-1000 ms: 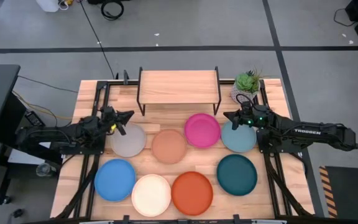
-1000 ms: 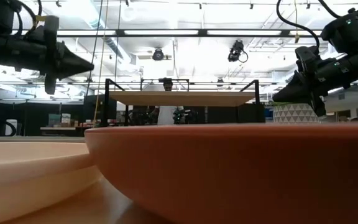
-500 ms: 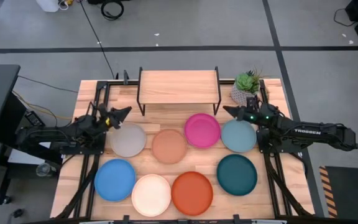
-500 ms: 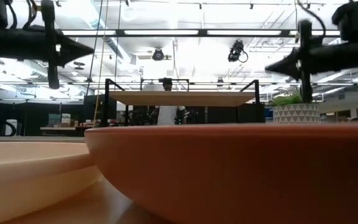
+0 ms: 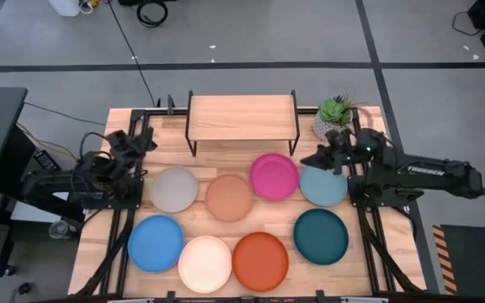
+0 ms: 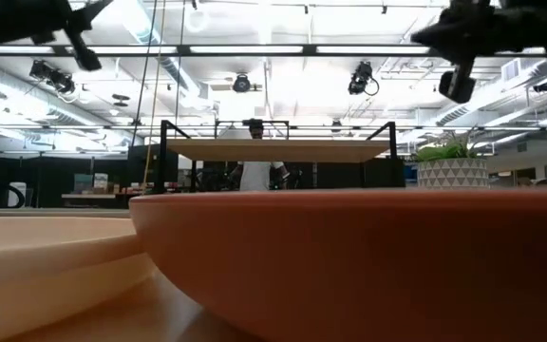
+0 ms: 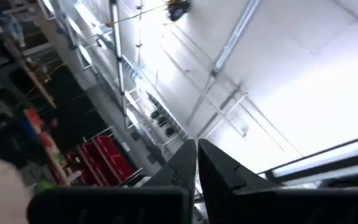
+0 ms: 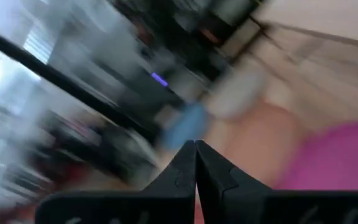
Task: Place and stack plates onto a shelf
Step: Put the pink plate on the shelf
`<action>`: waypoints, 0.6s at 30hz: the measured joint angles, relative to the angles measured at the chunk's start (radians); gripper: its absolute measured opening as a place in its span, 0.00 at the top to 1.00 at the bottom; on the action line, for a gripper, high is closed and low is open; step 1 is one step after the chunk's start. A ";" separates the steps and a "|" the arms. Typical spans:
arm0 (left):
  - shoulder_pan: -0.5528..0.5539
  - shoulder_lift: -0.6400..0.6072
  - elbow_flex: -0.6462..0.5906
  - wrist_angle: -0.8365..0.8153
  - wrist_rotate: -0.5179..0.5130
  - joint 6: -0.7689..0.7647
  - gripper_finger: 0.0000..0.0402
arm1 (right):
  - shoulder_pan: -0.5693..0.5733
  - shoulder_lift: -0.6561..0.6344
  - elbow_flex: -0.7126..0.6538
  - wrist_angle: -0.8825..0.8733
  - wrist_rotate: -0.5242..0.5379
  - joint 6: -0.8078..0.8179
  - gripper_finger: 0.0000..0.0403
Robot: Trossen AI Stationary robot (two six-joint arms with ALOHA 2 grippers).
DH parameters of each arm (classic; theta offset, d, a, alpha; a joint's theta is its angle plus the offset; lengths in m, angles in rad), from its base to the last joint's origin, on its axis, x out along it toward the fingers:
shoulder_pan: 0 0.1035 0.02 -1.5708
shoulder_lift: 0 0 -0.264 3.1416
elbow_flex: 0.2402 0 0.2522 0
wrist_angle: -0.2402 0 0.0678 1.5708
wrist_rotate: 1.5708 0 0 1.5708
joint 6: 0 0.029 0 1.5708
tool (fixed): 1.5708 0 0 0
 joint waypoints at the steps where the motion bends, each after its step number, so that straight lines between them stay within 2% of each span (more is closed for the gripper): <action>1: 0.000 0.013 0.019 -0.017 0.009 0.018 0.94 | 0.018 0.024 0.054 -0.121 0.038 -0.083 0.98; 3: 0.000 0.042 0.059 -0.023 0.036 0.059 0.94 | 0.056 0.082 0.151 -0.327 0.120 -0.222 0.98; 6: 0.000 0.083 0.116 -0.045 0.053 0.113 0.94 | 0.115 0.181 0.249 -0.480 0.204 -0.367 0.98; 12: 0.000 0.142 0.220 -0.260 0.031 0.162 0.94 | 0.241 0.370 0.312 -0.492 0.225 -0.638 0.98; 15: 0.000 0.162 0.285 -0.447 0.022 0.151 0.94 | 0.297 0.467 0.323 -0.496 0.250 -0.683 0.95; 18: 0.000 0.180 0.359 -0.618 0.019 0.134 0.93 | 0.345 0.563 0.341 -0.498 0.243 -0.686 0.88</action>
